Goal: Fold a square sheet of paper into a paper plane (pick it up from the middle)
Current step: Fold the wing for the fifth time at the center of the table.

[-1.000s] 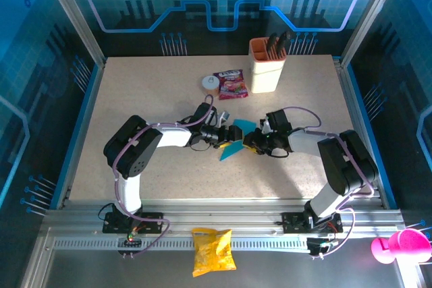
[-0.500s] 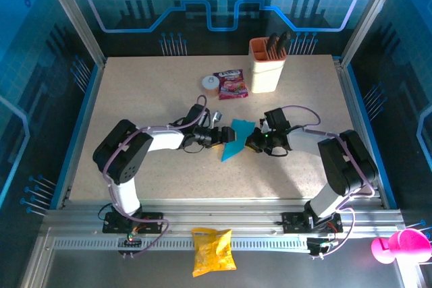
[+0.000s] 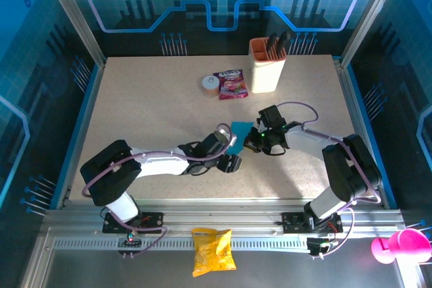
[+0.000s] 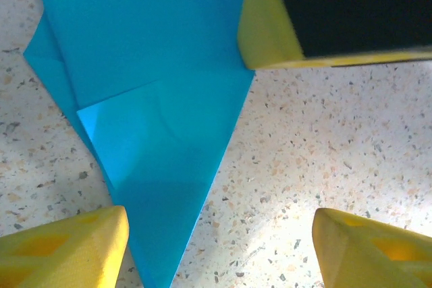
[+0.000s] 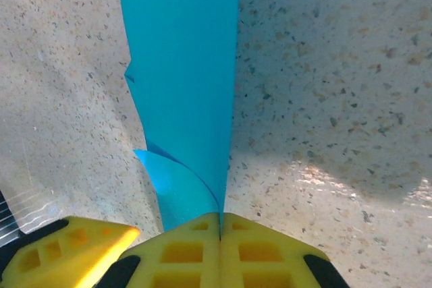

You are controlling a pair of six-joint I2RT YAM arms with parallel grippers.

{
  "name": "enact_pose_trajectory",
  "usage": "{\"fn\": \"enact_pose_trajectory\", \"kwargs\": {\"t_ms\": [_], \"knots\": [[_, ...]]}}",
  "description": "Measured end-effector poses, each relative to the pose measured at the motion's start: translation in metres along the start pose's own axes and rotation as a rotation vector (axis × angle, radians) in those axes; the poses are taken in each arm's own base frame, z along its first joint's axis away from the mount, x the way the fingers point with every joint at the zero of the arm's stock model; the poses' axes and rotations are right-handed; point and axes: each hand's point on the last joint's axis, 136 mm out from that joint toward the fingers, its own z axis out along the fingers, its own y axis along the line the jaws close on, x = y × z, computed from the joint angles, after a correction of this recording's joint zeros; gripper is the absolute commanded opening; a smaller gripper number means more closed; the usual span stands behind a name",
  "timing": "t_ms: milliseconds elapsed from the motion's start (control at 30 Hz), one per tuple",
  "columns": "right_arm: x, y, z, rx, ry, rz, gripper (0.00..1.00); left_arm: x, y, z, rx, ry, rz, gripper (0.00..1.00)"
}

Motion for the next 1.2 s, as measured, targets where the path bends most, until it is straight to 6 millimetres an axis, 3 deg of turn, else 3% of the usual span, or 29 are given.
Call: {"fn": "enact_pose_trajectory", "kwargs": {"t_ms": [267,600,1000,1200], "knots": [[0.003,0.004,-0.001,0.013,0.002,-0.013,0.0,0.005,0.01,0.011,-0.139,-0.03,0.15,0.71],[0.009,0.004,0.0,0.024,0.016,-0.019,0.0,0.008,0.017,0.019,-0.191,-0.038,0.211,0.59],[0.009,0.004,0.0,0.024,0.016,-0.017,0.0,0.002,0.011,0.02,-0.167,-0.065,0.21,0.28],[0.012,0.004,-0.002,0.03,0.021,-0.013,0.01,0.003,0.007,0.021,-0.143,-0.057,0.204,0.06]]}}
